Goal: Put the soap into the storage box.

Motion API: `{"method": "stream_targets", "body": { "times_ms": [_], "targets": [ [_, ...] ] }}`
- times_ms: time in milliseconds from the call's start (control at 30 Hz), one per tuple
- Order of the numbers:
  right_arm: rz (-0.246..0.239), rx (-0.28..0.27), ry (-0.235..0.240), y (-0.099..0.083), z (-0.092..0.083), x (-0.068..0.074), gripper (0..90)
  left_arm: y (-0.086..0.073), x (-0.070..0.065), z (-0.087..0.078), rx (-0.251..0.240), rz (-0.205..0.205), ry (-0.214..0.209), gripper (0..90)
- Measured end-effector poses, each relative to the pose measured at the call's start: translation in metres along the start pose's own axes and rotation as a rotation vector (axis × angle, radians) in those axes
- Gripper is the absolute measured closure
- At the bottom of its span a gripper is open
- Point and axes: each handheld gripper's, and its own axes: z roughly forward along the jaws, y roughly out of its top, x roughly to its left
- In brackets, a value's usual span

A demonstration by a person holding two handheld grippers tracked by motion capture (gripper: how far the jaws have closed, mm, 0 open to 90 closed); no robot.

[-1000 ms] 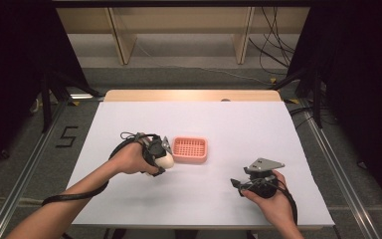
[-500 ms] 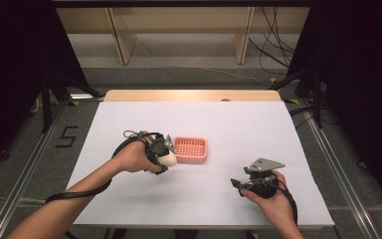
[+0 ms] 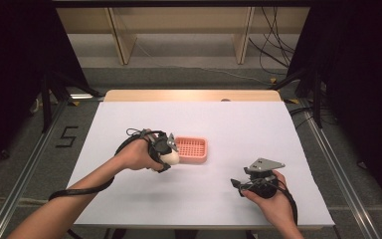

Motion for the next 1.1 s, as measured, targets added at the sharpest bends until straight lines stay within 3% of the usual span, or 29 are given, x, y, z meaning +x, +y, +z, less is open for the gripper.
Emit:
{"method": "stream_targets", "body": {
  "times_ms": [633, 767, 833, 933, 1000, 1067, 1100],
  "targets": [
    [0.009, 0.001, 0.001, -0.001, 0.0, 0.002, 35.5, 0.005, 0.006, 0.001, -0.02, -0.02, 0.015, 49.9],
    [-0.002, 0.002, -0.001, 0.0, 0.0, 0.0, 35.5, 0.007, 0.009, 0.002, -0.023, 0.01, 0.019, 49.9],
    [-0.002, 0.002, 0.0, 0.0, 0.0, 0.0, 35.5, 0.008, 0.008, 0.002, -0.026, -0.009, 0.016, 49.9],
    [0.008, 0.002, 0.002, -0.001, 0.0, 0.001, 35.5, 0.01, 0.009, 0.004, -0.026, 0.002, 0.016, 49.9],
    [-0.018, -0.002, 0.006, 0.0, 0.001, -0.001, 35.5, 0.011, 0.009, 0.004, -0.023, 0.006, 0.015, 49.9],
    [-0.014, 0.0, 0.005, 0.0, 0.001, 0.0, 35.5, 0.012, 0.009, 0.005, -0.031, -0.001, 0.015, 49.9],
    [-0.014, 0.0, 0.005, 0.0, 0.001, 0.0, 35.5, 0.013, 0.011, 0.005, -0.034, 0.02, 0.02, 49.9]
  ]
}}
